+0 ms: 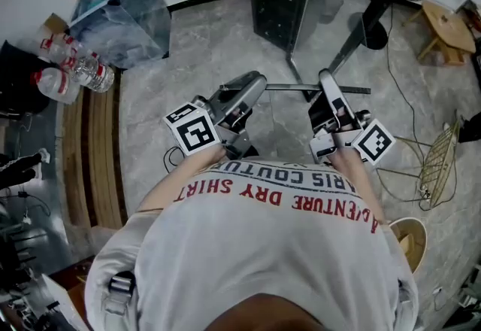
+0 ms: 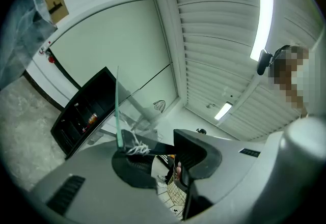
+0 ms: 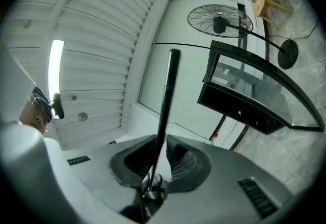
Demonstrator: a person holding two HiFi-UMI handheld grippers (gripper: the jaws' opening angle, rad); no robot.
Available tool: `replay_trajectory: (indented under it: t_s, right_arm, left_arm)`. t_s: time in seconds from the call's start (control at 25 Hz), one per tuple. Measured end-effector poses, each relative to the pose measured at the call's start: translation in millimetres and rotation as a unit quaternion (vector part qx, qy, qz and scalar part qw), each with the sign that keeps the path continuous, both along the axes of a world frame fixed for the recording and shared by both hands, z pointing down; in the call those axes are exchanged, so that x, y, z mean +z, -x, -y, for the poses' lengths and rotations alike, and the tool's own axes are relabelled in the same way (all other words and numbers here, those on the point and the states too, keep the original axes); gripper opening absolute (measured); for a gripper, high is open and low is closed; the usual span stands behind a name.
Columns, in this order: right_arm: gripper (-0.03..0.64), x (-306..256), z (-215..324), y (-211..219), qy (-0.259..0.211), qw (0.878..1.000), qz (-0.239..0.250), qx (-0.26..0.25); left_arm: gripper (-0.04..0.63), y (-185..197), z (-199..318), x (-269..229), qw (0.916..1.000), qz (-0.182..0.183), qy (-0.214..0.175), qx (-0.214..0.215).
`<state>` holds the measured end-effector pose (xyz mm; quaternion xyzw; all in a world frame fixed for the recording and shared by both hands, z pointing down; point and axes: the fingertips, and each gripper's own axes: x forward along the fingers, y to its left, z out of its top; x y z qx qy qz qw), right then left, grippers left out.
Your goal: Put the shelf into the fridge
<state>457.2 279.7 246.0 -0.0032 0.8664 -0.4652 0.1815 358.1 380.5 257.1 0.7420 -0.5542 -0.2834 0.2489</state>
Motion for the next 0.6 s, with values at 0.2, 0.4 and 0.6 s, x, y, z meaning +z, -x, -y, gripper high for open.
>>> replay_trajectory:
  t_s: [0.2,0.4,0.6]
  right_arm:
    - [0.057,1,7,3,0.010,1.000,0.005,-0.004]
    - [0.054,6,14,10,0.013,1.000,0.001,-0.010]
    - [0.054,18,27,23,0.016,1.000,-0.012,-0.017]
  left_arm:
    - [0.124,3,5,-2,1.0000,0.004,-0.002,-0.003]
    - [0.124,9,12,3,1.0000,0.005,0.001,-0.006]
    - [0.124,20,24,12,0.9999,0.004,0.005,-0.011]
